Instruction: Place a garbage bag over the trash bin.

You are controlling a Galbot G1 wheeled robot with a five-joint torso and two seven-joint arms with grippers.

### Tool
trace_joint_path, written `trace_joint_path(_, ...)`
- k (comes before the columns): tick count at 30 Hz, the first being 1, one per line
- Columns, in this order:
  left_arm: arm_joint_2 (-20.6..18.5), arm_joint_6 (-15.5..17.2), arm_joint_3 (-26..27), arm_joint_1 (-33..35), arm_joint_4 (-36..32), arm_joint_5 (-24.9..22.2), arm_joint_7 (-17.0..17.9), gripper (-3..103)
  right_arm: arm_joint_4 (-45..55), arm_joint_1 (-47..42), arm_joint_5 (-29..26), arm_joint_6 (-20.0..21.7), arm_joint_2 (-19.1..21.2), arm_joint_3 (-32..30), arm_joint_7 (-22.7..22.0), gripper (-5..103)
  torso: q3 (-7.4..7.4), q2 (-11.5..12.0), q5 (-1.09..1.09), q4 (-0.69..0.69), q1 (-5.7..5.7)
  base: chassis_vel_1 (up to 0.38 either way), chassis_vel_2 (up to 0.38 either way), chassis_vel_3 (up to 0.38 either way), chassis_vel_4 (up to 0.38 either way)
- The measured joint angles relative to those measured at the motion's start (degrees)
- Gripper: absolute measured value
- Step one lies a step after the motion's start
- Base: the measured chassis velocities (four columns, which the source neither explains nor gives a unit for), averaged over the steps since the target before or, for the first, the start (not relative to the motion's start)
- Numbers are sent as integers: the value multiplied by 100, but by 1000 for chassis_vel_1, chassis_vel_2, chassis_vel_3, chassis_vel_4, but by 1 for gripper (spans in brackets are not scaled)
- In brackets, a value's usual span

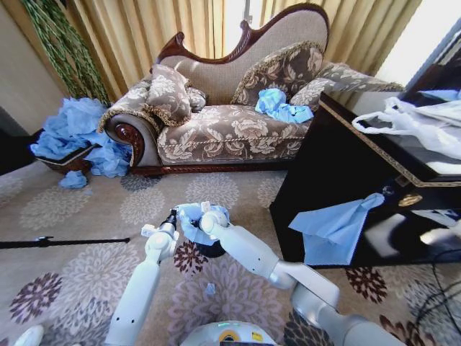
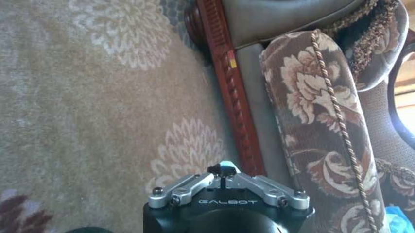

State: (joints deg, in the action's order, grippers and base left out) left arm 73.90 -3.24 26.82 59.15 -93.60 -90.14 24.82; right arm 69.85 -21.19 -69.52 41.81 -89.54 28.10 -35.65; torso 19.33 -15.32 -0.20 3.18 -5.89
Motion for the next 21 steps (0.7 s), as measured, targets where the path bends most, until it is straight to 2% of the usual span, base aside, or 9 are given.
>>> trace_joint_path(1,0,0,0,0,0,0,0,0,0,0,0,0,0,0,0,42,0,0,0,0,0,0,0,0,0)
trace_joint_path(4,8,0,1,81,-26,27,-26,0,-59,-14,109,-1,-4,-39,-11,59,0,0,0,-2,0,0,0,0,0)
trace_joint_path(6,9,0,2,98,-40,30,-30,0,-76,-7,140,-1,-4,-41,-11,59,0,0,0,-2,0,0,0,0,0)
trace_joint_path(7,7,0,2,122,-60,34,-35,0,-116,17,192,-1,-5,-58,2,70,0,0,1,-2,0,0,0,0,0)
trace_joint_path(9,4,0,1,134,-70,38,-41,0,-152,39,222,-1,-2,-76,12,70,0,0,1,-2,0,0,0,0,0)
trace_joint_path(12,-31,3,-2,162,-93,43,-91,0,-98,82,306,-1,70,-97,43,86,0,0,1,-2,0,0,0,0,0)
trace_joint_path(13,-31,3,-2,162,-93,43,-91,0,-98,82,306,-1,70,-97,43,86,0,0,1,-2,0,0,0,0,0)
trace_joint_path(15,-41,6,-13,172,-81,49,-123,0,127,77,158,-2,137,-84,-114,96,0,0,1,0,0,0,0,0,0)
trace_joint_path(21,-35,13,-28,224,-59,88,-176,0,538,35,-208,-3,275,8,-544,100,0,0,1,-2,0,0,0,0,0)
